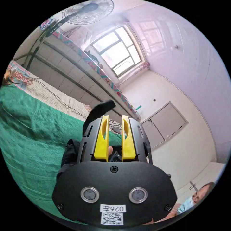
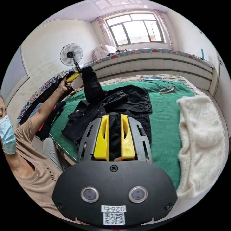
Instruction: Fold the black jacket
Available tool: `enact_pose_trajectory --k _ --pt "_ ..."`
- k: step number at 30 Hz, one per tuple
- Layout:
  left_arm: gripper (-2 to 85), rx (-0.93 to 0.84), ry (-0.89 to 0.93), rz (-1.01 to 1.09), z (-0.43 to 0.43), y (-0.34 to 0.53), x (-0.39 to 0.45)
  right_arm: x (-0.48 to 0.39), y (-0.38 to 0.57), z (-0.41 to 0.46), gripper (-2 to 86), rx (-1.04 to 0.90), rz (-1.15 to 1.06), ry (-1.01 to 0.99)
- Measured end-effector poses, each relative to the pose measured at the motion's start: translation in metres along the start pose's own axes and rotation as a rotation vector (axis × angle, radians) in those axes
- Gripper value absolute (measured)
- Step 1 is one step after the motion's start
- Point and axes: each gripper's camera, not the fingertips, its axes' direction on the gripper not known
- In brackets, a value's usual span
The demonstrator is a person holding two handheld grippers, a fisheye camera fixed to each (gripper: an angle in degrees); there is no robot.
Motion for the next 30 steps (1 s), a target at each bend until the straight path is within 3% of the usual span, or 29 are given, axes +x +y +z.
enact_pose_trajectory --k 4,8,10,11,13,16,17,18,20,23,28,30 --pt "5.7 -0.243 -0.213 0.159 0.015 0.055 -0.002 -0.050 -0.054 0.067 4.5 -0.137 -0.230 -0.033" --pt "8.3 -0.429 -0.315 0.263 0.046 0.088 -0.006 -0.082 -0.089 0.136 5.5 -0.275 -0.315 0.000" --pt "13.4 -0.493 -0.385 0.320 0.069 0.091 -0.001 -0.089 -0.098 0.158 5.8 -0.318 -0.325 0.020" --pt "21.9 -0.527 -0.471 0.372 0.088 0.090 0.004 -0.092 -0.103 0.168 6.0 -0.332 -0.322 0.029" --pt "29.1 -0.589 -0.634 0.453 0.123 0.090 0.006 -0.094 -0.107 0.178 5.9 -0.322 -0.311 0.019" --pt "7.7 -0.690 -0.834 0.637 0.179 0.074 0.004 -0.092 -0.105 0.190 5.0 -0.309 -0.296 0.013" --pt "3.6 -0.578 -0.889 0.606 0.182 0.048 0.005 -0.090 -0.102 0.194 4.6 -0.306 -0.292 0.028" --pt "3.6 -0.514 -0.887 0.556 0.179 0.033 0.005 -0.089 -0.101 0.194 4.6 -0.297 -0.287 0.040" --pt "5.5 -0.367 -0.658 0.302 0.158 -0.009 -0.010 -0.085 -0.100 0.193 4.3 -0.240 -0.277 0.089" --pt "7.9 -0.270 -0.610 0.226 0.131 -0.010 -0.018 -0.087 -0.107 0.196 5.0 -0.233 -0.314 0.146" --pt "5.1 -0.434 -0.599 0.343 0.108 0.041 -0.015 -0.086 -0.128 0.221 8.9 -0.298 -0.276 0.088" --pt "6.4 -0.513 -0.682 0.432 0.108 0.068 -0.009 -0.084 -0.132 0.237 11.0 -0.339 -0.246 0.075"
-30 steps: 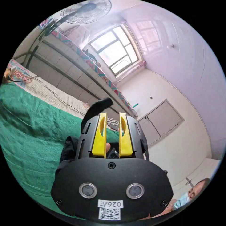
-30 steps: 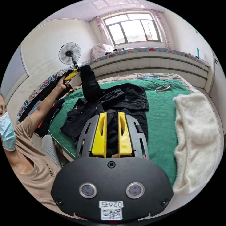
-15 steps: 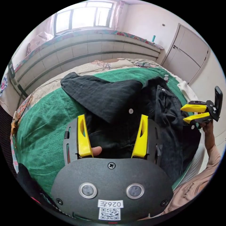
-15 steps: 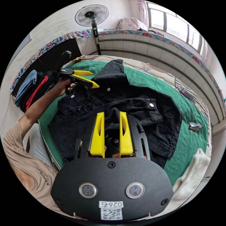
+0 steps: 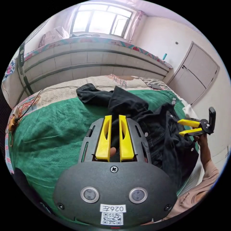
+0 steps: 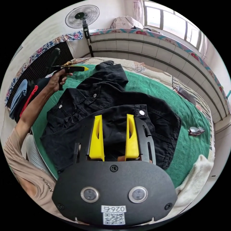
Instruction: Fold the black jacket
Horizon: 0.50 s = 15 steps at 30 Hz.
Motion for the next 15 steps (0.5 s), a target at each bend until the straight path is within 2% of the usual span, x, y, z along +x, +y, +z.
enact_pose_trajectory --k 2,4,6,7,9,11,13,15 --pt "13.0 -0.117 -0.122 0.083 0.018 0.015 0.020 -0.002 -0.010 0.026 12.6 -0.079 0.010 0.075" --pt "14.4 -0.249 -0.065 0.175 0.043 0.016 0.032 -0.007 -0.014 0.052 11.7 -0.160 -0.019 0.143" --pt "8.6 -0.217 -0.061 0.236 0.042 0.011 0.038 -0.018 -0.015 0.064 10.2 -0.169 -0.054 0.194" --pt "2.6 -0.252 -0.068 0.247 0.047 0.000 0.034 -0.026 -0.018 0.063 8.1 -0.182 -0.089 0.214" --pt "1.8 -0.255 -0.017 0.164 0.051 -0.017 0.014 -0.034 -0.022 0.059 4.3 -0.135 -0.138 0.272" --pt "1.9 -0.147 0.083 -0.019 0.039 -0.022 -0.016 -0.034 -0.033 0.054 3.0 -0.107 -0.132 0.335" --pt "2.7 -0.115 0.151 -0.069 0.032 -0.013 -0.024 -0.032 -0.040 0.039 2.8 -0.066 -0.100 0.332" --pt "3.8 -0.081 0.126 -0.060 0.016 0.008 -0.021 -0.036 -0.038 0.012 2.8 0.007 -0.083 0.293"
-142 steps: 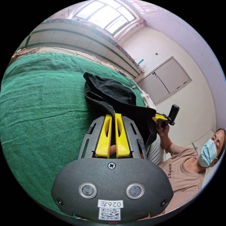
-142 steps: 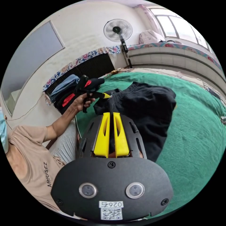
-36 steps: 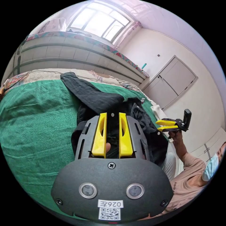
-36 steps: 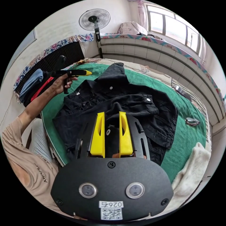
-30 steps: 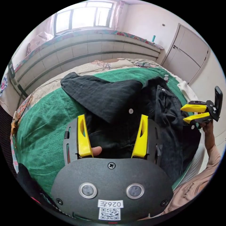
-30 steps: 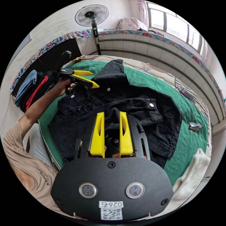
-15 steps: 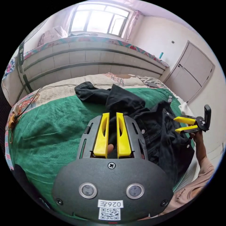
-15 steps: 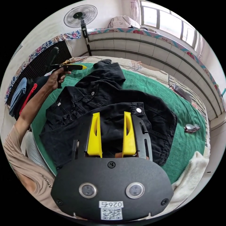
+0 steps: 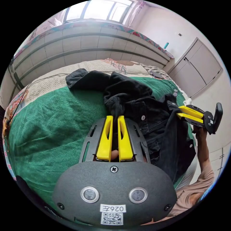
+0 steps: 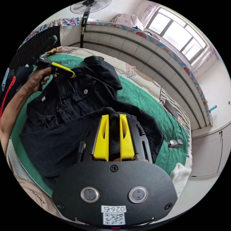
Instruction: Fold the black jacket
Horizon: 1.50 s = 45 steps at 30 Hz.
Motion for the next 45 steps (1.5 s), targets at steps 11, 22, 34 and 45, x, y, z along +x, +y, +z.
enact_pose_trajectory --k 11,22,34,45 --pt "-0.9 0.197 0.163 0.091 -0.107 0.209 0.035 -0.088 0.170 -0.168 2.7 0.264 -0.254 -0.754" --pt "-0.5 0.080 -0.238 -0.066 -0.092 0.243 0.026 -0.092 0.273 -0.115 3.6 -0.158 -0.167 -0.067" --pt "17.3 0.075 0.127 -0.165 -0.101 0.251 -0.049 0.140 0.330 -0.144 12.4 0.121 0.560 -0.297" --pt "2.8 0.008 0.011 -0.094 -0.099 0.258 -0.038 0.169 0.331 -0.147 -1.1 0.092 0.430 -0.350"
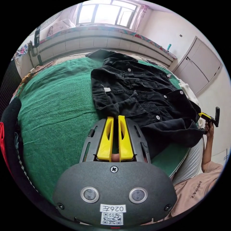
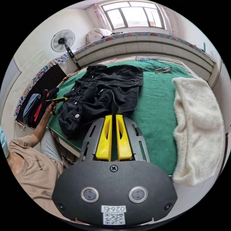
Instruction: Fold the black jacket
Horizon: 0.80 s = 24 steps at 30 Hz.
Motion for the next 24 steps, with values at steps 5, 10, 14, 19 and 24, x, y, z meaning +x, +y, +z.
enact_pose_trajectory --k 5,10,14,19,24 --pt "1.3 0.042 0.192 -0.068 -0.031 0.019 -0.037 0.056 0.038 0.009 -0.9 -0.235 0.204 0.216" --pt "0.9 0.064 0.207 -0.104 -0.042 0.021 -0.060 0.048 0.017 -0.024 0.9 0.005 0.153 0.016" --pt "1.2 0.052 0.230 -0.111 -0.039 0.019 -0.071 0.008 -0.044 -0.005 5.2 0.016 -0.030 0.022" --pt "3.7 -0.086 0.216 -0.086 -0.020 0.009 -0.078 -0.017 -0.100 0.082 2.0 -0.362 -0.186 0.180" --pt "6.1 -0.065 0.236 -0.065 -0.030 0.004 -0.083 -0.013 -0.074 -0.009 -1.2 -0.080 -0.088 0.146"
